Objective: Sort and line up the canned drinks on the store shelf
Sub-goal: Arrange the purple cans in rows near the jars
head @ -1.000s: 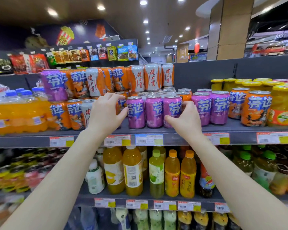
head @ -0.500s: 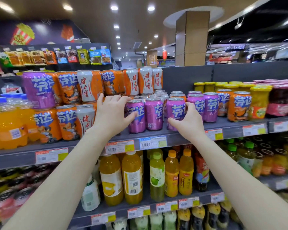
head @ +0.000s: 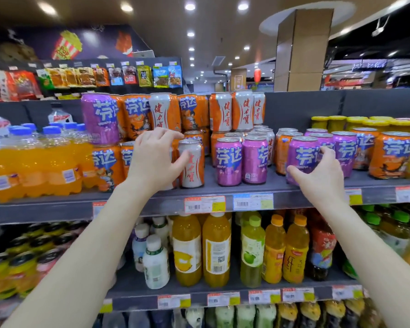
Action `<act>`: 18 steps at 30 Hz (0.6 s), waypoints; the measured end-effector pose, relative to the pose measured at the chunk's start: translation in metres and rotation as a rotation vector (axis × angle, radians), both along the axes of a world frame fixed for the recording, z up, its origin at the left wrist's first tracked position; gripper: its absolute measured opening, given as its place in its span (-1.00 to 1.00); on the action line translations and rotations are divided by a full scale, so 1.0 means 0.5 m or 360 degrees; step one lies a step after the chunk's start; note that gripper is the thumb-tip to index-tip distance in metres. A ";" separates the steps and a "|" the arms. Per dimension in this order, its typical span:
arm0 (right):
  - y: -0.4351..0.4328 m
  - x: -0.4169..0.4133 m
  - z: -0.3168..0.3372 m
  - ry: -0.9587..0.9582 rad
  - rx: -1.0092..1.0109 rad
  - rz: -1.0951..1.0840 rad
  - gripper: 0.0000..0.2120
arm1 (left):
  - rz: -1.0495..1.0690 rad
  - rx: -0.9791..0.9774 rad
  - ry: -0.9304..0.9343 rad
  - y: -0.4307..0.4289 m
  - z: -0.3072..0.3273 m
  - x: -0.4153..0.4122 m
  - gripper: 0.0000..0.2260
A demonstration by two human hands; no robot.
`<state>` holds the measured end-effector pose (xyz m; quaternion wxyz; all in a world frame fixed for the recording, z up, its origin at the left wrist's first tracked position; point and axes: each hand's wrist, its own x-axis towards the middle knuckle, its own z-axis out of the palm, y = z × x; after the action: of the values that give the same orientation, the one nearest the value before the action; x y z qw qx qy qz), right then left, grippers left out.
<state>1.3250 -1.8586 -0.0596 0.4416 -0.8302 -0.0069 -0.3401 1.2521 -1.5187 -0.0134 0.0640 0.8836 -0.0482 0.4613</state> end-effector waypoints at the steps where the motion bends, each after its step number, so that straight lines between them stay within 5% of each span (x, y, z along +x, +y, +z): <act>1: 0.004 0.001 -0.001 0.0005 0.0017 -0.0022 -0.22 | 0.0011 -0.0007 -0.0007 0.012 -0.001 -0.006 -0.58; 5: 0.027 -0.006 0.008 0.0030 0.0073 -0.0211 -0.15 | 0.0084 0.0006 -0.0052 0.061 -0.007 -0.034 -0.58; 8: 0.074 -0.040 0.020 -0.0265 0.0015 -0.0314 -0.24 | 0.0175 0.0054 -0.0057 0.095 -0.013 -0.051 -0.56; 11: 0.155 -0.079 0.038 -0.0508 0.0037 0.0144 -0.58 | 0.0208 0.0063 -0.0046 0.116 -0.019 -0.065 -0.56; 13: 0.217 -0.100 0.052 -0.0379 0.0051 0.0547 -0.75 | 0.0234 0.0066 -0.0043 0.124 -0.024 -0.072 -0.55; 18: 0.354 -0.100 0.050 -0.0185 -0.0214 0.0744 -0.44 | 0.0214 0.0043 -0.0086 0.143 -0.044 -0.084 -0.52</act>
<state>1.2751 -1.6817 -0.0348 0.4510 -0.8126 -0.2466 -0.2747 1.2099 -1.4472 -0.0355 0.0197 0.8729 0.0034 0.4875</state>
